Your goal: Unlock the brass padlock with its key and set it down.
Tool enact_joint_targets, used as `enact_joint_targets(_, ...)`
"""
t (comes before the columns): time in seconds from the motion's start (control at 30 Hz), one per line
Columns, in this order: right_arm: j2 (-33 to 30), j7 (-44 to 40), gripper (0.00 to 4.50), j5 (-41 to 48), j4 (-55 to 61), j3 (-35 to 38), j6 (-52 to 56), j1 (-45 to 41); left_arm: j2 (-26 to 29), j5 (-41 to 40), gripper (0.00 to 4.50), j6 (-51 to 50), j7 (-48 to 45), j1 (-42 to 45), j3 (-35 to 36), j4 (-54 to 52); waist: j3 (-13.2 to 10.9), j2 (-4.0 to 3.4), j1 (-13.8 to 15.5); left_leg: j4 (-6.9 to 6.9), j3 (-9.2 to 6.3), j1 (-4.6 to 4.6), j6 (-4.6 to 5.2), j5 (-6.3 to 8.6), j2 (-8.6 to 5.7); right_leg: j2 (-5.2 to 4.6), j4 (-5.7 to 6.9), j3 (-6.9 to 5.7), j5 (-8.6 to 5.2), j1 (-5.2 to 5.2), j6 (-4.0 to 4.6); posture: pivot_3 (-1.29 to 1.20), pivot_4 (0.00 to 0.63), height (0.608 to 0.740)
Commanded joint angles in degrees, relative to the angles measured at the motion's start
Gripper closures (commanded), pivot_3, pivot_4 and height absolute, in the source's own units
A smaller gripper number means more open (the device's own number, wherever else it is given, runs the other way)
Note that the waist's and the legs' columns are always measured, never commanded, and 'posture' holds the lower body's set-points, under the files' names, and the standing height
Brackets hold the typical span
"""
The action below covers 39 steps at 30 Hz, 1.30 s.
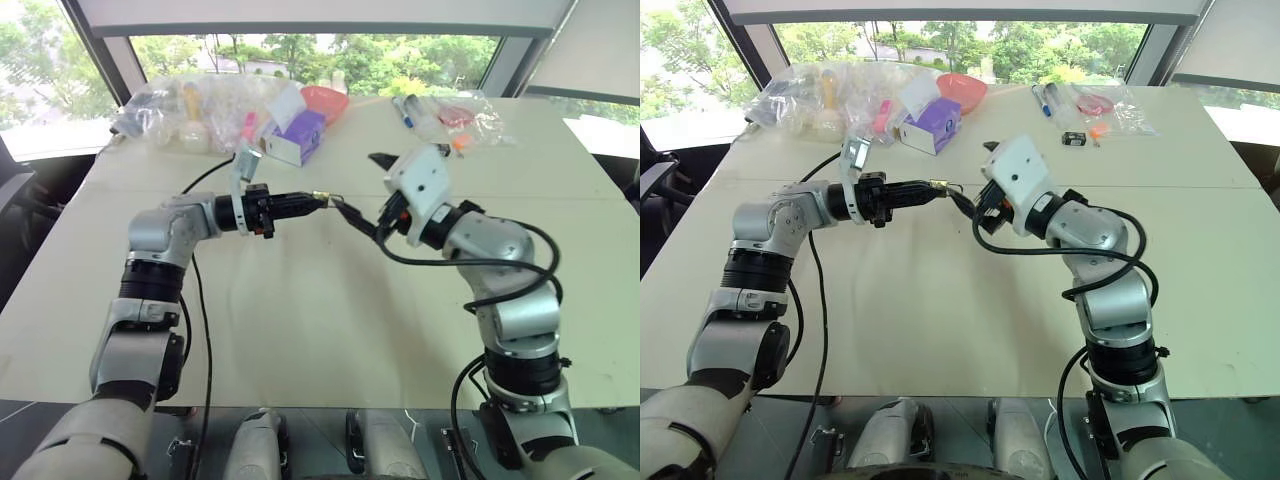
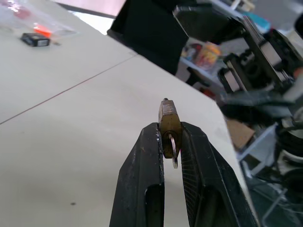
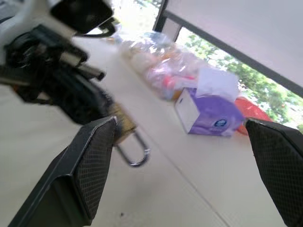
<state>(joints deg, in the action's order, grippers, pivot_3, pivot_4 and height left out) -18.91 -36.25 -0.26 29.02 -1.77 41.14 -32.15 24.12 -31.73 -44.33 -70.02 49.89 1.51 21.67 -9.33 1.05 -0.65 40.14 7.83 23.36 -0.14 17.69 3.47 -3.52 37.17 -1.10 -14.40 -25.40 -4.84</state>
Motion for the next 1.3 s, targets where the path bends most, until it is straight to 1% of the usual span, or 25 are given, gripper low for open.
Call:
enact_joint_targets(0.03,-0.7,1.9,0.11,1.0,1.0,0.0,0.2,-0.9,0.5,-2.6,4.50,-1.3,-1.4,0.3,1.0,-3.2,0.0,0.00,0.0,0.00,0.00,0.01,0.00,0.00,-0.01,0.00,0.00,0.00,0.00,-0.01,0.00,0.00,0.150,0.734)
enact_joint_targets(0.2,-2.6,2.2,0.11,1.4,-1.6,-1.1,-2.1,0.2,1.7,-4.5,4.50,-3.1,-3.3,-0.1,0.4,-6.4,0.0,0.00,-0.2,-0.01,-0.01,0.01,0.00,0.00,-0.01,0.01,0.00,0.00,0.00,-0.01,0.00,0.00,0.150,0.734)
enact_joint_targets(0.43,-4.8,1.2,0.11,3.0,-2.6,-2.8,-2.1,0.9,2.9,-5.6,4.50,-4.2,-3.4,-1.0,0.6,-8.5,0.0,0.00,-0.1,-0.02,-0.08,0.00,0.00,0.00,-0.01,0.02,0.00,0.00,0.00,-0.01,0.00,0.00,0.150,0.734)
enact_joint_targets(0.57,-5.5,0.7,0.11,4.4,-1.8,-3.2,-1.6,1.4,3.1,-4.3,4.50,-2.7,-3.0,-0.9,0.1,-7.6,0.0,0.00,-0.1,-0.02,-0.10,0.00,0.01,0.00,-0.01,0.02,-0.01,0.01,0.00,-0.01,0.00,0.00,0.150,0.734)
enact_joint_targets(0.67,-6.5,1.4,0.11,4.1,-1.0,-3.4,-0.8,1.7,1.9,-3.1,4.50,-1.1,-0.8,0.0,0.2,-5.1,0.0,0.00,0.0,-0.02,-0.11,0.00,0.01,0.00,-0.01,0.01,-0.01,0.01,0.00,-0.01,0.00,0.00,0.150,0.734)
enact_joint_targets(0.7,-7.8,2.0,0.11,2.9,-0.6,-3.7,0.0,1.9,1.4,-2.8,4.50,-0.7,0.0,0.2,0.2,-4.3,0.0,0.00,0.0,-0.01,-0.11,0.01,0.01,0.00,-0.01,0.01,-0.01,0.00,0.00,-0.01,0.00,0.00,0.150,0.734)
enact_joint_targets(0.77,-12.2,2.4,0.11,-0.5,0.7,-5.2,1.9,2.6,0.4,-2.3,4.50,-0.9,1.9,0.3,0.0,-3.1,0.0,0.00,0.1,-0.01,-0.10,0.01,0.01,0.01,-0.03,0.00,-0.02,0.00,0.00,-0.01,0.00,0.00,0.150,0.734)
enact_joint_targets(0.83,-17.4,1.4,0.11,-2.1,3.5,-6.7,6.6,3.9,-0.7,-0.5,4.50,-0.3,3.8,-0.5,-1.4,-2.0,0.0,0.00,0.2,-0.01,-0.10,0.03,0.03,0.01,-0.07,-0.04,-0.03,0.00,0.00,-0.01,0.00,0.00,0.150,0.734)
enact_joint_targets(0.9,-22.5,-1.5,0.11,0.3,9.3,-6.6,14.6,7.3,-2.2,1.6,4.50,0.2,5.7,-1.6,-3.3,-0.2,0.0,0.02,0.2,-0.02,-0.12,0.05,0.05,0.03,-0.10,-0.06,-0.07,0.00,-0.01,-0.01,0.00,0.00,0.150,0.734)
enact_joint_targets(0.93,-21.6,-1.8,0.11,3.1,12.2,-3.9,21.2,8.3,-3.4,2.2,4.50,-0.6,7.3,-1.7,-3.7,1.5,0.0,0.01,0.3,-0.02,-0.13,0.05,0.05,0.03,-0.09,-0.05,-0.08,0.00,-0.01,0.00,0.00,0.00,0.150,0.734)
enact_joint_targets(1.0,-17.3,-2.1,0.11,8.1,16.2,2.0,31.7,8.2,-5.1,3.5,4.50,-2.5,8.9,-1.4,-4.8,5.0,0.0,0.02,0.0,-0.03,-0.17,0.04,0.06,0.03,-0.08,-0.03,-0.09,0.01,-0.01,0.00,0.00,0.00,0.150,0.734)
enact_joint_targets(1.03,-15.3,-2.7,0.11,10.2,17.5,4.6,35.8,7.6,-5.6,4.2,4.50,-2.1,8.5,-1.6,-5.6,6.3,0.0,0.02,-0.1,-0.01,-0.17,0.04,0.06,0.03,-0.06,-0.01,-0.05,0.02,0.00,-0.03,0.00,0.00,0.150,0.734)
enact_joint_targets(1.1,-13.7,-4.5,0.11,13.9,20.1,8.0,41.4,6.8,-8.3,4.3,4.50,-2.7,9.5,-0.2,-4.9,11.9,0.0,0.01,-0.1,-0.01,-0.22,0.00,0.07,0.03,-0.06,0.02,0.02,0.03,0.00,-0.02,0.00,0.00,0.150,0.734)
enact_joint_targets(1.13,-13.4,-5.2,0.11,15.5,21.4,8.8,43.4,6.8,-10.0,3.7,4.50,-3.2,10.2,1.1,-3.6,15.2,0.0,0.01,0.1,-0.01,-0.23,0.00,0.08,0.03,-0.05,0.02,0.04,0.03,0.00,-0.02,0.00,0.00,0.150,0.734)
enact_joint_targets(1.17,-13.6,-5.4,0.11,16.8,22.4,9.1,45.0,6.9,-11.4,3.2,4.50,-3.6,10.6,2.3,-2.5,18.1,0.0,0.02,0.2,0.00,-0.25,0.00,0.29,0.15,-0.06,0.03,0.03,0.00,0.00,0.01,0.00,0.00,0.150,0.734)
enact_joint_targets(1.3,-14.8,-3.6,0.11,19.3,24.6,8.0,47.7,7.9,-13.9,4.7,4.50,-1.4,9.9,5.7,-1.6,26.1,0.0,0.03,0.2,-0.01,-0.27,0.05,0.39,0.22,-0.09,-0.02,-0.07,0.00,0.00,-0.01,0.00,0.00,0.150,0.734)
